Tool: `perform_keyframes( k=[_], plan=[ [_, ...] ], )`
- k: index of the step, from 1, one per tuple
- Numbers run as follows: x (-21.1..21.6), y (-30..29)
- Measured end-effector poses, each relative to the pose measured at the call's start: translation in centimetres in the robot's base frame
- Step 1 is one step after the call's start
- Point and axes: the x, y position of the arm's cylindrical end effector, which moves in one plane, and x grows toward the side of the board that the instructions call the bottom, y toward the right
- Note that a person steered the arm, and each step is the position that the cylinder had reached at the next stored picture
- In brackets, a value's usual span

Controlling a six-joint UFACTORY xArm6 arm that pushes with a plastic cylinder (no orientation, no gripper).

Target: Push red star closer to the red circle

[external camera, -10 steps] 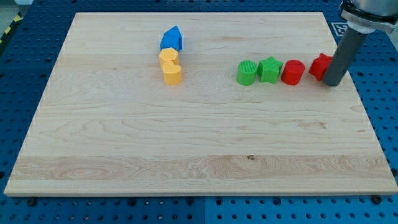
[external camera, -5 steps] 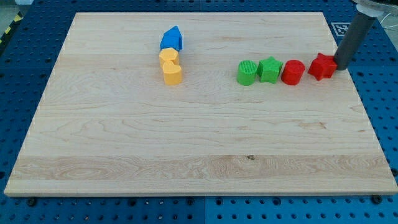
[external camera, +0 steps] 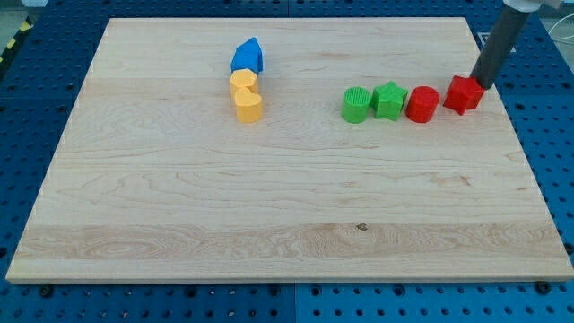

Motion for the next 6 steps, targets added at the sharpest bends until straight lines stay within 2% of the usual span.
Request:
perform_keyframes(
  k=[5,6],
  plan=[
    [1.2,-3.0],
    [-2.0,-3.0]
  ],
)
